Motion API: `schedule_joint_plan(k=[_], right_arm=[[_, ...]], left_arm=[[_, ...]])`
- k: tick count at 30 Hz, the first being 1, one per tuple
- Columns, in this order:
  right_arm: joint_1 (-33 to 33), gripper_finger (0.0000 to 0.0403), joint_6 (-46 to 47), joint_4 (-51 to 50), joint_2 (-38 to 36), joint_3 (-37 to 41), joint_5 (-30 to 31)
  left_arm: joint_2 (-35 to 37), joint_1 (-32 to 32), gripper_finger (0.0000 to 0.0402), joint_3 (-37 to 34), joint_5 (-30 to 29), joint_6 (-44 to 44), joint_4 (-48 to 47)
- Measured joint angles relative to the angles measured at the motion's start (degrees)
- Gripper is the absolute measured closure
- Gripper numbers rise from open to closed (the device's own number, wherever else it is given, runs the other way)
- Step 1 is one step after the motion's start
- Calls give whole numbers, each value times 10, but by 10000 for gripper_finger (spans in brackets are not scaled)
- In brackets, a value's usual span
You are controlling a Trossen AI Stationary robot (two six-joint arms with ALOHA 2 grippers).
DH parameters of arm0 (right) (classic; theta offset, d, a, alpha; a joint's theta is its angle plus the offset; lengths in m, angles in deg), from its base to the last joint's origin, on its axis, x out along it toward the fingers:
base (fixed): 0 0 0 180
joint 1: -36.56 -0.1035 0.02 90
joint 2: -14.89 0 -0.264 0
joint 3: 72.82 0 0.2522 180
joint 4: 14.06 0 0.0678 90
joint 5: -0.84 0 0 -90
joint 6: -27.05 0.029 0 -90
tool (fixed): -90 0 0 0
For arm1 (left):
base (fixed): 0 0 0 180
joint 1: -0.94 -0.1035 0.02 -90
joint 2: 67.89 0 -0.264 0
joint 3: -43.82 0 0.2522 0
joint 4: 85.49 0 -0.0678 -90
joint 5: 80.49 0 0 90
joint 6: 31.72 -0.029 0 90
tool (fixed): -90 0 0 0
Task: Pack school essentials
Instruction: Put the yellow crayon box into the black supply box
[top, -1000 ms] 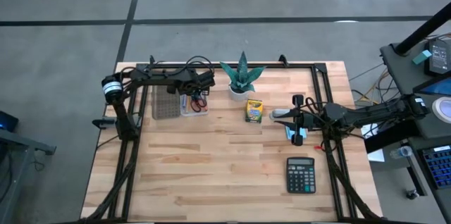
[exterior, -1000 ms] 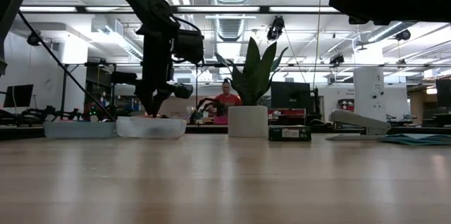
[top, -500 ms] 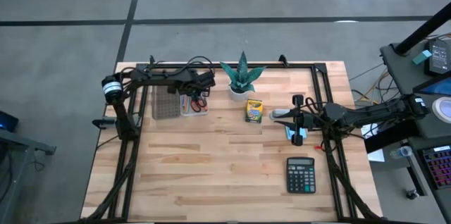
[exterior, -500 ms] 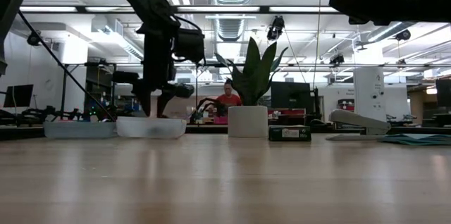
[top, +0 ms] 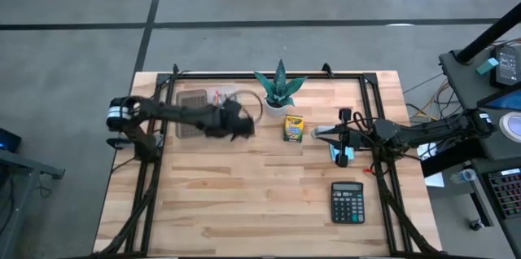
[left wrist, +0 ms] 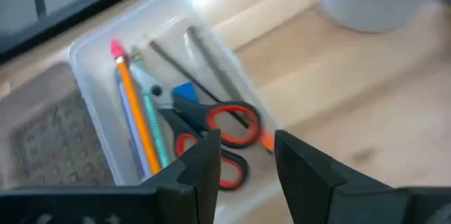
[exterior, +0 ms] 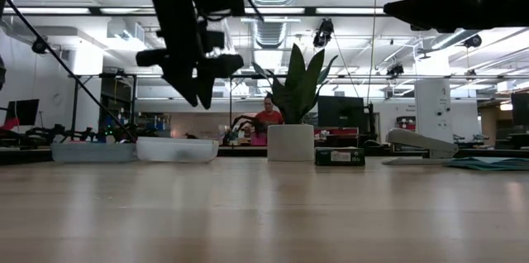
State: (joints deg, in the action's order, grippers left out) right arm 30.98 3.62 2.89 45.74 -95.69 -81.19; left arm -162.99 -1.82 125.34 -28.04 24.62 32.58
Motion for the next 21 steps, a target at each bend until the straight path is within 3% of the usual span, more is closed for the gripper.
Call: schedule_joint_plan(k=[3,9,16,21], right_arm=[[0,360,12,-8,1,-5,13],[0,360,56,-51,4,-44,16],[-1,360,144,-158,31,-112,16],[-13,360,202,-211,74,-141,10]], left_arm=[[2,59,285,-7,-21,-8,4],[2,148,285,-12,-22,-125,58],[7,208,285,-14,-24,-273,127],[16,216,285,-15,-25,-379,167]])
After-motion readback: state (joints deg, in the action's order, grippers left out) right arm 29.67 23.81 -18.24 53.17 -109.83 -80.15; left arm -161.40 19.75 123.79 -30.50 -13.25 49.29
